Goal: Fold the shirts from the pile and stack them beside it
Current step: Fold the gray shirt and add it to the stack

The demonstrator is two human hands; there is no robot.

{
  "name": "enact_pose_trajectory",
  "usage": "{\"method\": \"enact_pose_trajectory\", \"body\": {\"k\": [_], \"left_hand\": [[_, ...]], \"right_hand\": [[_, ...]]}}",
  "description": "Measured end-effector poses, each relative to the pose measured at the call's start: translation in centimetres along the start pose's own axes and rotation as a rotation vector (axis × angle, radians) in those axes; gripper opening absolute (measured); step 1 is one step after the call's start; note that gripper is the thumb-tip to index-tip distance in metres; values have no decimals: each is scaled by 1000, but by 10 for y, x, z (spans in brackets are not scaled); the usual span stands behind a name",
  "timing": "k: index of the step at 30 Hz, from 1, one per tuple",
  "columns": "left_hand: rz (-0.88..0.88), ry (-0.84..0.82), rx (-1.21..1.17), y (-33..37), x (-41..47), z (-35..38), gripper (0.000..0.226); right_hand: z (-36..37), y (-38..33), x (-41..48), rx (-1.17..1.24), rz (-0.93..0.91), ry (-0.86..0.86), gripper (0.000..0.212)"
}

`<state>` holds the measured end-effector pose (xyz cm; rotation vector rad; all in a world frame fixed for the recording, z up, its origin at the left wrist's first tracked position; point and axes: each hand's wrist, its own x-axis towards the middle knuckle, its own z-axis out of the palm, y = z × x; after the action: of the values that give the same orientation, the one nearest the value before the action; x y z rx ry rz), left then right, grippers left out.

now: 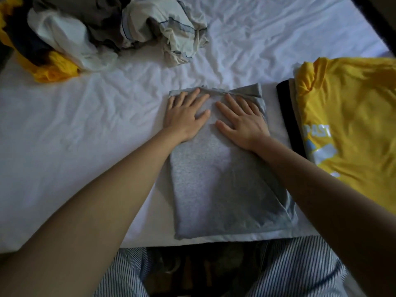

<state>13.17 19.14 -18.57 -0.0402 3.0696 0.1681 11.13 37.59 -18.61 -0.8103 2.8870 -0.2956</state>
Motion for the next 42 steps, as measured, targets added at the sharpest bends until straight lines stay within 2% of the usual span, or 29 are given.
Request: {"method": "enact_pose_trajectory", "body": {"k": [3, 7, 9, 11, 14, 17, 21, 24, 28, 31, 33, 35, 37, 39, 42], "left_hand": [[-17, 4, 26, 5, -5, -2, 55], [19, -42, 5, 17, -35, -2, 62], [129, -64, 25, 23, -64, 0, 76], [239, -49, 23, 23, -94, 1, 90], [377, -16, 50, 19, -135, 8, 83], [556, 69, 100, 18, -174, 16, 72], [721, 95, 120, 6, -215, 22, 74], [637, 111, 76, 10, -238, 27, 70], [388, 307, -180, 32, -255, 38, 37], [216, 469, -393, 51, -257, 31, 41], [181, 543, -411, 60, -254, 24, 34], [201, 538, -313, 62, -250, 22, 27], [156, 455, -273, 56, -246, 21, 49], [44, 358, -302, 50, -248, 22, 70], [62, 270, -288, 41, -262, 26, 72]], "right_hand": [[-1, -2, -1, -26, 0, -12, 59], [-6, -11, -20, -61, -79, 94, 63], [-4, -16, -39, -77, -192, 139, 55], [3, -22, -68, -108, -238, 122, 57], [15, -27, -121, -140, -288, 102, 64], [27, -26, -167, -201, -367, 148, 58], [33, -15, -208, -212, -485, 162, 55], [29, -11, -223, -194, -452, 153, 68], [26, -12, -223, -47, -370, 227, 44], [16, -14, -215, 216, -258, 213, 42], [6, -20, -210, 377, -167, 213, 44], [-4, -22, -208, 462, -124, 250, 47], [-5, -19, -208, 376, -163, 267, 44], [5, -10, -211, 135, -254, 236, 44], [27, 5, -218, -97, -321, 160, 57]]}}
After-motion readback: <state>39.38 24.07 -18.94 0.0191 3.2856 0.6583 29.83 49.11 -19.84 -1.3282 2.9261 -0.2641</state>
